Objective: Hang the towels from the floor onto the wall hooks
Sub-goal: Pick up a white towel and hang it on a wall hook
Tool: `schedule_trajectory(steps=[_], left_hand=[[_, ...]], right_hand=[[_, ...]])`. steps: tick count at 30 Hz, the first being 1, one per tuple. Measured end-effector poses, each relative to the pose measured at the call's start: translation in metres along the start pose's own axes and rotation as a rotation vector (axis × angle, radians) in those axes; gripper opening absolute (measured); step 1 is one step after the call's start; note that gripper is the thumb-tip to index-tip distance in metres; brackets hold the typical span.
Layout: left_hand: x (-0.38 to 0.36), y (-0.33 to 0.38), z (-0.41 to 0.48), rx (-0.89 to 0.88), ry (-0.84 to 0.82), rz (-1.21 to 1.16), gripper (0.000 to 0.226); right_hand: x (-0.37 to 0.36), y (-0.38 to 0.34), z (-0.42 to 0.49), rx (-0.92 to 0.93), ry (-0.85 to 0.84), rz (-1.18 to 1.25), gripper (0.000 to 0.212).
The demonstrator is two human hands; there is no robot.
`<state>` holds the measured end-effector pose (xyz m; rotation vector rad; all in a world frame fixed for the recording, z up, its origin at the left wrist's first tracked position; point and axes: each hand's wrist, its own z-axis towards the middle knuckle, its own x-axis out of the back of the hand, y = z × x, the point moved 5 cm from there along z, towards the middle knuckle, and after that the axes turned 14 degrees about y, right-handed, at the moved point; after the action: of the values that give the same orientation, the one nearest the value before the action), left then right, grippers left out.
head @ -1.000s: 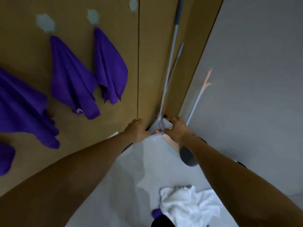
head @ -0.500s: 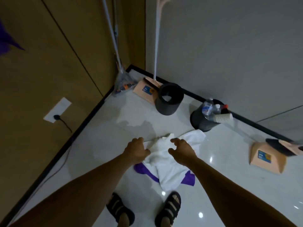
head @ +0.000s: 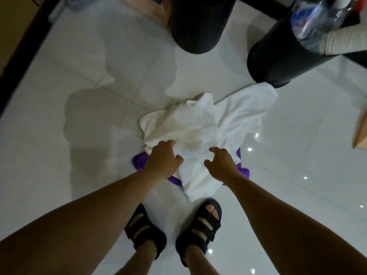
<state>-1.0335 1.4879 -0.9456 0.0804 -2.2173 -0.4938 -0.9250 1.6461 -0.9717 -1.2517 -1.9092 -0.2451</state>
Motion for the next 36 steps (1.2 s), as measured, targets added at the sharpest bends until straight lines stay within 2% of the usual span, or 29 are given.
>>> schedule_trajectory(steps=[5,8,10,12,14,16,19,22,26,29,31,34,36], left_hand=[[-0.053,-0.008,0.046,-0.056,0.13,-0.102,0.049],[-0.059,-0.009,0.057,-0.118,0.211,-0.147,0.044],[-0.059,-0.011,0.056,-0.121,0.2,-0.152,0.044],[-0.054,-0.014,0.05,-0.108,0.184,-0.147,0.044],[-0.04,-0.014,0.04,-0.091,0.187,-0.155,0.046],[-0.018,-0.007,0.025,-0.089,0.172,-0.155,0.049],[0.027,0.017,-0.005,-0.088,0.06,-0.142,0.066],[0.091,0.06,-0.042,-0.178,-0.032,-0.162,0.087],[0.198,0.124,-0.097,-0.257,-0.07,-0.338,0.093],[0.288,0.163,-0.137,-0.316,0.015,-0.401,0.098],[0.349,0.182,-0.162,-0.344,0.131,-0.466,0.078],[0.44,0.201,-0.196,-0.369,0.336,-0.443,0.01],[0.497,0.213,-0.215,-0.346,0.351,-0.53,0.008]], right_hand=[[-0.04,0.047,0.067,-0.097,0.181,0.0,0.065],[-0.055,0.063,0.087,-0.176,0.2,0.02,0.073],[-0.061,0.067,0.09,-0.212,0.171,0.006,0.059],[-0.058,0.062,0.086,-0.133,0.188,-0.075,0.03],[-0.043,0.048,0.068,-0.03,0.244,-0.112,0.019],[-0.014,0.028,0.041,-0.025,0.3,-0.014,0.021],[0.041,-0.014,-0.005,0.007,0.273,0.136,0.032],[0.11,-0.075,-0.062,-0.017,0.223,0.471,0.04],[0.223,-0.159,-0.138,-0.051,0.189,0.875,0.028],[0.308,-0.21,-0.188,-0.092,0.108,1.094,0.027],[0.362,-0.243,-0.222,-0.009,0.094,1.165,0.024],[0.433,-0.291,-0.272,0.11,0.116,1.181,0.021],[0.475,-0.319,-0.305,0.218,0.171,1.141,0.026]])
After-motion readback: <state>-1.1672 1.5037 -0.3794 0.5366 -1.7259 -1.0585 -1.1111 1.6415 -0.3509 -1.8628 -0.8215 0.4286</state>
